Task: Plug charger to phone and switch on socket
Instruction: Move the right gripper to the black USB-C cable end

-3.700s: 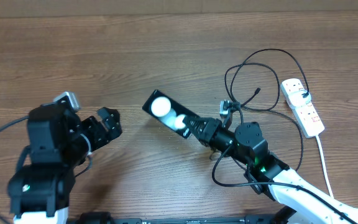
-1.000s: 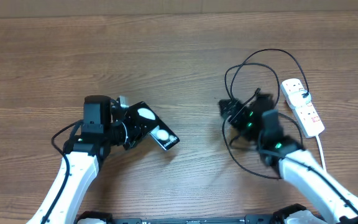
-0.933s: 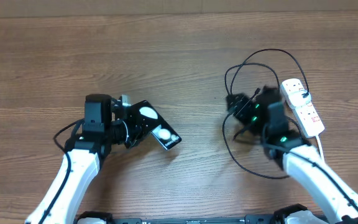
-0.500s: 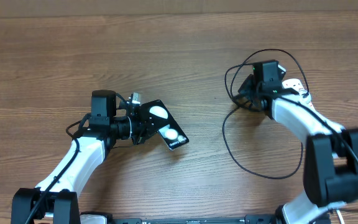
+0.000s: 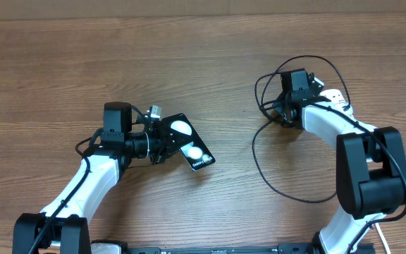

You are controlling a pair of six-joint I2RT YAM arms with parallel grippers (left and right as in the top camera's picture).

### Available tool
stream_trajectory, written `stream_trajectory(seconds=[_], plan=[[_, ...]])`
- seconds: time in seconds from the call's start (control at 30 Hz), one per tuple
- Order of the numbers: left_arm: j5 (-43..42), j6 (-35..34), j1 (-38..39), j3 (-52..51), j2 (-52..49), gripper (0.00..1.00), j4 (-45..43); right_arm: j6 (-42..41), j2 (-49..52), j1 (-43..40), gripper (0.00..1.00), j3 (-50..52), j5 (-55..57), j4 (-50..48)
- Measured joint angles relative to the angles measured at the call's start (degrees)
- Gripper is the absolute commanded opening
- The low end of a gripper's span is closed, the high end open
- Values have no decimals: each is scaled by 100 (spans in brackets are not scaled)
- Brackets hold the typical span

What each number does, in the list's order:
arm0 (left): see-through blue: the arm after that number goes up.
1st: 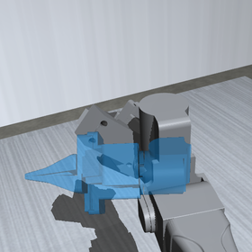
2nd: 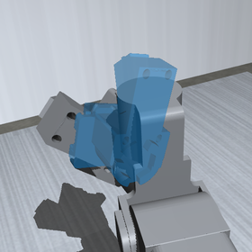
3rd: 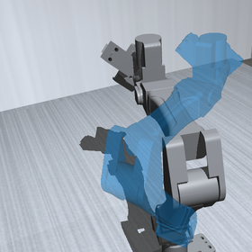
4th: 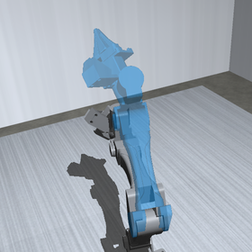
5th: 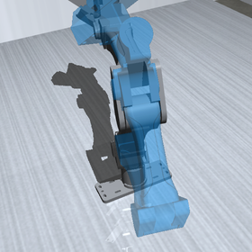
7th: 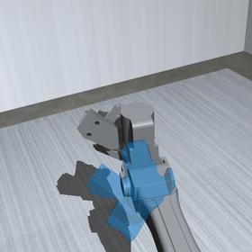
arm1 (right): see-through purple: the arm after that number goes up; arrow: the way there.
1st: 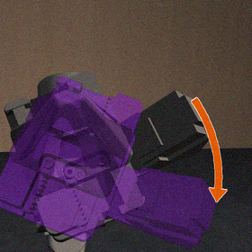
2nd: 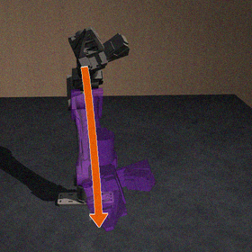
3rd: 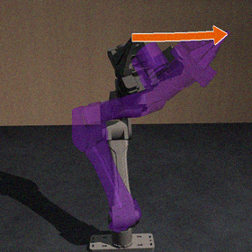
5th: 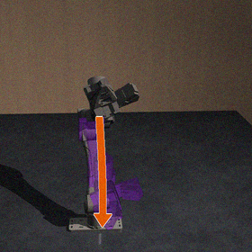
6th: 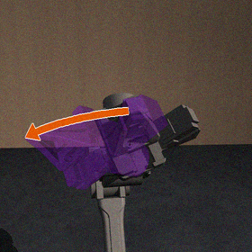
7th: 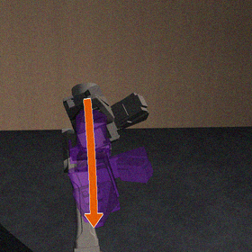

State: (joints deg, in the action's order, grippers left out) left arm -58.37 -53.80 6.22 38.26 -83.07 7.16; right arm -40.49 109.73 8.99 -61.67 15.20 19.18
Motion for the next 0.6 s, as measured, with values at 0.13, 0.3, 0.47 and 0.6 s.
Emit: stream_trajectory(seconds=[0.13, 0.3, 0.47, 0.6], plan=[[0, 2, 0, 0, 0, 4, 0, 4, 48, -13, 38, -74, 0, 87], [0, 0, 0, 0, 0, 4, 0, -22, 48, -39, 54, -144, -162, 286], [2, 0, 0, 0, 0, 4, 0, 9, 44, -17, 78, -258, -339, 479], [0, 0, 0, 0, 0, 4, -2, 44, 42, -17, 55, -278, -332, 577]])
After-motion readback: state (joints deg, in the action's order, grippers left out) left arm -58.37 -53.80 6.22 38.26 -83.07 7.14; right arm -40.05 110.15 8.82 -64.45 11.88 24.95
